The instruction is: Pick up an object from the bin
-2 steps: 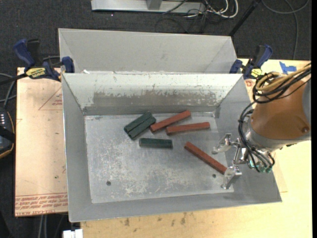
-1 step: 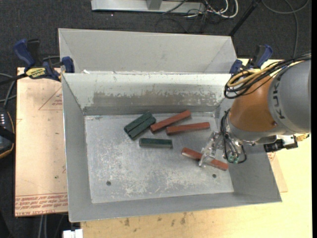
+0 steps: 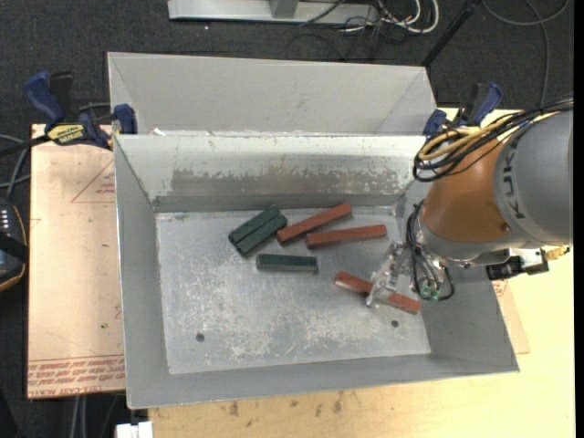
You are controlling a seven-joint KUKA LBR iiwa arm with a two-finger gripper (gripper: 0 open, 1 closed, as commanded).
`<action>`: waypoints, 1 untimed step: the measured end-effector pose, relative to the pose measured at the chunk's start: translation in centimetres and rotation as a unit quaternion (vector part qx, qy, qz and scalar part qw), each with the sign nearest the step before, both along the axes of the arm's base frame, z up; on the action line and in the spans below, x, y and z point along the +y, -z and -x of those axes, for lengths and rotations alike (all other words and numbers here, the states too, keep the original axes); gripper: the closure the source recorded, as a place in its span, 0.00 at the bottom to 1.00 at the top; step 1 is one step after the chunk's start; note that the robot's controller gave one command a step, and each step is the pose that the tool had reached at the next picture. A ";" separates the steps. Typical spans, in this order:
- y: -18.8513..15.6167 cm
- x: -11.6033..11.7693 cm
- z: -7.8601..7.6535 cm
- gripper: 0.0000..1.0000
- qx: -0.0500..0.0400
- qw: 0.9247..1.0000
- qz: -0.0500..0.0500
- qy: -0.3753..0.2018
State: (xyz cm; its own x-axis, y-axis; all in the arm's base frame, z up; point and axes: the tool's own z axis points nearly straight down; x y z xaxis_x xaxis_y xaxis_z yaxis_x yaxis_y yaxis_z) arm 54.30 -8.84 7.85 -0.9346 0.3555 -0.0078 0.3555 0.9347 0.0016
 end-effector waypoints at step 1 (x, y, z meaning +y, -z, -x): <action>-12.3 -1.0 -0.8 1.00 0.003 1.000 -0.001 -0.016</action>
Offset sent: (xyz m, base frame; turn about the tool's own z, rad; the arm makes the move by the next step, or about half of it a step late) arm 0.0000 0.0000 0.0000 0.0000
